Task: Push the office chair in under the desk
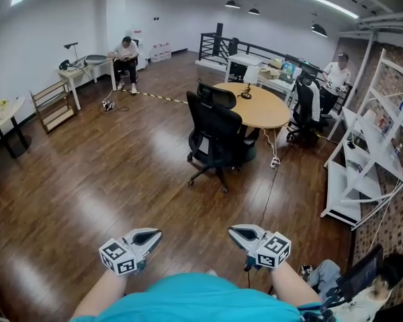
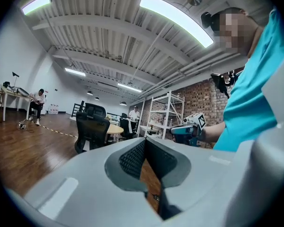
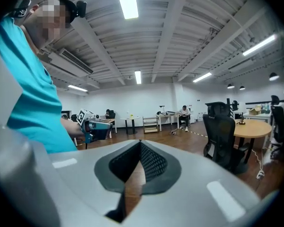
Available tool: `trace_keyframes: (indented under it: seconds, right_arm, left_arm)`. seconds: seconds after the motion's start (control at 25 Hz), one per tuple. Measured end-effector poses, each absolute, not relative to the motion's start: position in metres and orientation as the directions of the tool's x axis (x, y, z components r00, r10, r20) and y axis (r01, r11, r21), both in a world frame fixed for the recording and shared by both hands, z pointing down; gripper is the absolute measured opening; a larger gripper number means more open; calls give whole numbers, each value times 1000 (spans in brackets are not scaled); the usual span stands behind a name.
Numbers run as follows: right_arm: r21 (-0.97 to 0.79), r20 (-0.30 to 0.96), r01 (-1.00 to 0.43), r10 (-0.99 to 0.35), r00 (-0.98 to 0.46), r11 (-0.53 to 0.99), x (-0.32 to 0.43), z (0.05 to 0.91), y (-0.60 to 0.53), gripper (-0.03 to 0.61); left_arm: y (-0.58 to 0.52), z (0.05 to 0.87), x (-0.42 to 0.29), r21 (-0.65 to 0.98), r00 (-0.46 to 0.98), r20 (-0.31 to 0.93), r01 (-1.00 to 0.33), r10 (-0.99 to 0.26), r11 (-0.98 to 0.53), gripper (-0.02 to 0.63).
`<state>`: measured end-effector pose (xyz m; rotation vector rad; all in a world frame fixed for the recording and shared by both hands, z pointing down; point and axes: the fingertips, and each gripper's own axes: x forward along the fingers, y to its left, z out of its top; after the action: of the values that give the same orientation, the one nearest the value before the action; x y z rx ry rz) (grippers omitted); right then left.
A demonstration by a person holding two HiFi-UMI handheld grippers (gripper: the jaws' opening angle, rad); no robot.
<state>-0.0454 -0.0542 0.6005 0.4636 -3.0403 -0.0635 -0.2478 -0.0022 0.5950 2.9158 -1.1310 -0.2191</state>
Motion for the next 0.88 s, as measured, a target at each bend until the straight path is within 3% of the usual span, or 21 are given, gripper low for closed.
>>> trace_keyframes:
  seconds: [0.36,0.88]
  right_arm:
    - [74,51,-263,-267,-962,962,-21,589,37,1]
    - [66,79,-204,-209,-975,977,157,581,171,0]
  left_arm:
    - [89,593,-220,45,719,-133,-683,-682,-729,26]
    - [214,583,-23,78,695,-127,-704,-708,-706,26]
